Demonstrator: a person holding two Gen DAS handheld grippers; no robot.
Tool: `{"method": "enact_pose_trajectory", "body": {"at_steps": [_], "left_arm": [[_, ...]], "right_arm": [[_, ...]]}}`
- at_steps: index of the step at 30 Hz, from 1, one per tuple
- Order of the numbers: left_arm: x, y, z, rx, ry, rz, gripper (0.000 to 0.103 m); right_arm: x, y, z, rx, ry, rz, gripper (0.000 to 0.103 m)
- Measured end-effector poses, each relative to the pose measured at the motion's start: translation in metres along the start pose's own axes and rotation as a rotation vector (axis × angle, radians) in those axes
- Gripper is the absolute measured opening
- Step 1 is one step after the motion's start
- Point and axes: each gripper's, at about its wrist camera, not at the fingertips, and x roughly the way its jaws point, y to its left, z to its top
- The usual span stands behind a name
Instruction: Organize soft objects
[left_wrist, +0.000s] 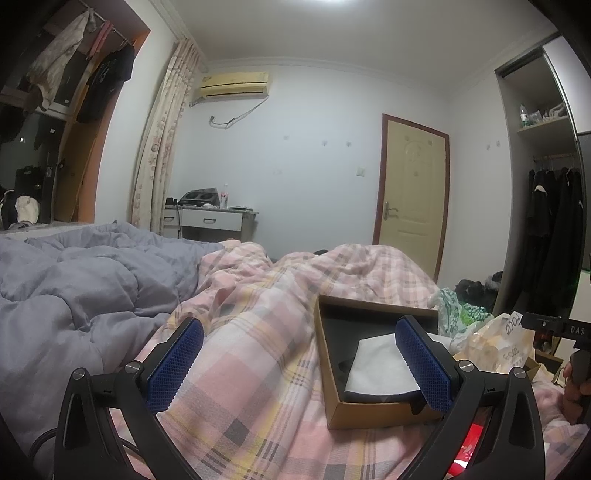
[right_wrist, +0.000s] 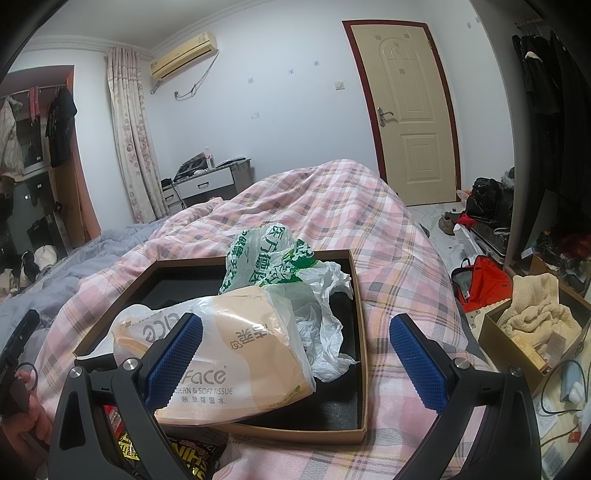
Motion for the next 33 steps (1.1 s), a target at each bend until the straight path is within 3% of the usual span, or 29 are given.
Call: {"method": "enact_pose_trajectory", "body": {"at_steps": [33], "left_arm": [[0.0005, -0.0028, -0.0016, 0.009, -0.005, 0.002, 0.103]], "right_arm": [[0.0005, -0.0018, 0.0014, 0.008, -0.001, 0.002, 0.101]]}}
